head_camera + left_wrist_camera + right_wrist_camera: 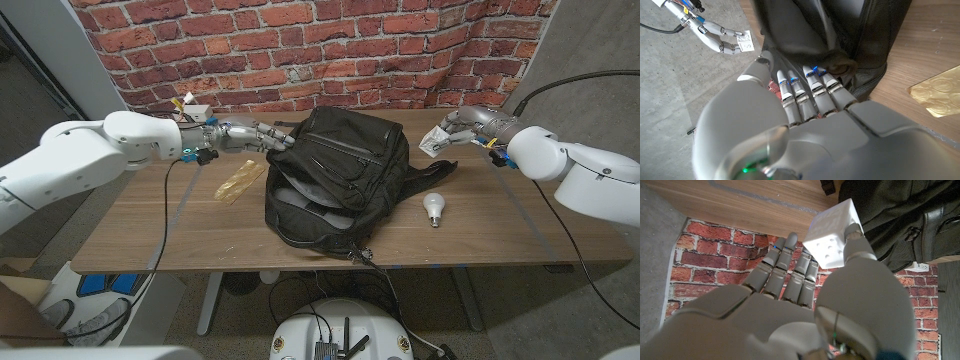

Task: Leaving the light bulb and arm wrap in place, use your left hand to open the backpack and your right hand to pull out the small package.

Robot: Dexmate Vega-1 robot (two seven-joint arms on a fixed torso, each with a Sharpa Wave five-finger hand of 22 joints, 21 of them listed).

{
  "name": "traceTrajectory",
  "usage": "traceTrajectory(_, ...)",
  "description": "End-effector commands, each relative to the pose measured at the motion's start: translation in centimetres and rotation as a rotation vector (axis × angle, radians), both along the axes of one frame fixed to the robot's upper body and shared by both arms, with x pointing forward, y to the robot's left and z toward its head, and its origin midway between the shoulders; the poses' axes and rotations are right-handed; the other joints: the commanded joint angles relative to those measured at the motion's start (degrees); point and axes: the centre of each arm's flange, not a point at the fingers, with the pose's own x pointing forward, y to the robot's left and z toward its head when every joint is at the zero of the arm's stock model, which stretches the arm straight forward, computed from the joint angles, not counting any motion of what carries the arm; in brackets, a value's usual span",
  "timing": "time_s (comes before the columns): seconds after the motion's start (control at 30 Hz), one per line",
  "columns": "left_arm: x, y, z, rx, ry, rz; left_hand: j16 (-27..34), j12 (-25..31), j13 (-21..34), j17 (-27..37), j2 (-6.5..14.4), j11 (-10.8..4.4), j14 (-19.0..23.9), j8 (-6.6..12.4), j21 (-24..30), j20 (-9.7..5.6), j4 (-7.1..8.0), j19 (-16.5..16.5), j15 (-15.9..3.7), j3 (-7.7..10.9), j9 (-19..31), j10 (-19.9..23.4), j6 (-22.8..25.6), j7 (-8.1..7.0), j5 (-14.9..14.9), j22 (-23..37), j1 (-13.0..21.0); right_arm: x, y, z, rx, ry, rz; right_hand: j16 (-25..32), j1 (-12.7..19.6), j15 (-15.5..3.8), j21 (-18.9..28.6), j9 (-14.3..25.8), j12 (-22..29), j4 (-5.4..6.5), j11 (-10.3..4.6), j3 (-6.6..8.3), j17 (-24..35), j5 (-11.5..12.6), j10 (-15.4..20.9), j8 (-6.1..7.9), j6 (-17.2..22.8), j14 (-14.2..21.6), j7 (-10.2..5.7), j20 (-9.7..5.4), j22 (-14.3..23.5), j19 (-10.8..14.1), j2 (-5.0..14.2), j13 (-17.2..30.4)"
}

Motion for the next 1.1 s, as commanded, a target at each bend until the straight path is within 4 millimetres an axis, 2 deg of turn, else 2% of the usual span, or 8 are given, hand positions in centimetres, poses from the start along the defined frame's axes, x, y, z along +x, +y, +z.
traceTrajectory(0.03, -0.4, 0.6, 0.3, 0.001, 0.003, -0.006, 0.2, 0.0, -0.2, 0.0, -1.4, 0.45, -3.3, -0.21, 0.1, -3.70, 0.24, -1.8, -5.18, -1.49, -0.2, -2.7, -1.8, -0.25, -0.2, -0.1, -0.7, 0.3, -0.2, 0.1, 0.000, 0.008, -0.008, -0.3, 4.9, -9.42, 0.1, 0.1, 0.0, 0.13, -5.92, 0.07, 0.3, 0.3, 5.7, 0.19, 3.0, 0.1, -2.77, -5.15, 0.2, 0.1, 5.16, 0.3)
traceTrajectory(0.1, -0.4, 0.6, 0.3, -0.001, 0.004, -0.013, 0.4, -0.1, -0.4, 0.0, -1.8, 0.66, -5.2, -0.27, 0.1, -3.59, 0.34, -3.0, -4.78, -2.51, -0.5, -5.2, -3.4, -0.24, -0.3, -0.2, -1.2, 0.3, -0.3, 0.0, -0.003, 0.009, -0.011, -0.3, 4.9, -9.42, 0.1, 0.1, -0.1, 0.14, -5.91, 0.05, 0.3, 0.3, 5.6, 0.17, 2.9, 0.2, -2.75, -5.15, 0.2, 0.1, 5.16, 0.3)
traceTrajectory(0.17, -0.3, 0.6, 0.2, -0.005, 0.006, -0.014, 0.3, -0.2, -0.6, 0.0, -2.0, 1.80, -7.8, -0.49, 0.0, -3.51, 0.58, -4.6, -3.85, -3.30, -0.7, -7.9, -5.5, -0.03, -0.4, -0.2, -1.8, 0.3, -0.5, 0.0, -0.005, 0.009, -0.017, -0.4, 4.9, -9.41, 0.0, 0.1, -0.1, 0.11, -5.91, 0.02, 0.3, 0.3, 5.6, 0.15, 2.9, 0.0, -2.78, -5.15, 0.2, 0.1, 5.08, 0.3)
traceTrajectory(0.23, -0.3, 0.6, 0.2, -0.009, 0.011, -0.016, 0.3, -0.2, -0.8, -0.1, -2.2, 2.18, -10.4, -0.47, -0.1, -3.60, 0.63, -5.9, -2.79, -4.05, -1.0, -10.5, -7.1, 0.06, -0.4, -0.3, -2.3, 0.4, -0.7, 0.0, -0.009, 0.010, -0.024, -0.5, 5.0, -9.43, 0.0, 0.1, -0.1, 0.10, -5.91, 0.04, 0.3, 0.3, 5.6, 0.13, 2.8, -0.1, -2.73, -5.15, 0.2, 0.1, 5.10, 0.3)
traceTrajectory(0.3, -0.2, 0.6, 0.1, -0.017, 0.006, -0.010, 0.2, -0.3, -0.9, -0.1, -1.7, 2.78, -15.1, -0.48, -0.4, -3.43, 0.83, -9.0, -1.00, -4.74, -1.2, -15.5, -9.8, 0.20, -0.4, -0.4, -2.9, 0.4, -0.9, 0.0, -0.015, 0.014, -0.035, -0.5, 5.0, -9.45, 0.0, 0.1, -0.2, 0.10, -5.91, 0.03, 0.3, 0.3, 5.5, 0.14, 2.8, -0.1, -2.77, -5.14, 0.2, 0.1, 5.10, 0.3)
traceTrajectory(0.5, 0.0, 0.5, -0.5, -0.072, -0.014, -0.007, 0.3, 0.1, -1.0, 0.0, -0.2, 4.69, -22.7, -0.65, -0.5, -2.54, 1.94, -16.0, 1.24, -6.40, -1.5, -23.2, -16.2, -0.06, -0.6, -0.5, -6.3, 0.6, -1.5, -0.1, -0.030, 0.024, -0.054, -0.6, 5.0, -9.41, 0.0, 0.1, -0.3, 0.13, -5.91, -0.06, 0.3, 0.3, 5.5, 0.08, 2.7, -0.2, -2.82, -5.12, 0.2, 0.0, 5.05, 0.3)
traceTrajectory(0.83, -0.3, 0.6, -1.3, -0.159, -0.083, 0.055, 0.2, 0.2, -1.0, -0.1, 0.7, 3.80, -25.9, -0.85, -0.4, -2.40, 2.11, -18.4, 2.21, -6.98, -1.6, -26.1, -19.8, -0.95, -0.6, -0.6, -8.0, 0.7, -2.5, -0.4, -0.064, 0.042, -0.069, -0.8, 5.1, -9.46, -0.1, 0.2, -0.4, 0.10, -5.92, -0.12, 0.4, 0.3, 5.3, 0.03, 2.6, -0.4, -3.13, -5.04, 0.2, -0.1, 5.04, 0.3)
traceTrajectory(1.1, 0.1, 0.6, -1.7, -0.226, -0.121, 0.084, 0.5, 0.4, -1.0, 0.0, 1.0, 3.68, -25.9, -0.59, -0.2, -2.39, 2.26, -18.2, 1.93, -7.15, -1.6, -26.1, -19.9, -1.41, -0.7, -0.6, -8.6, 0.8, -3.5, -0.8, -0.089, 0.054, -0.082, -0.7, 5.3, -9.53, 0.0, 0.2, -0.5, 0.02, -5.96, -0.18, 0.5, 0.3, 5.4, 0.06, 2.7, -0.4, -3.21, -5.00, 0.2, -0.1, 5.02, 0.4)
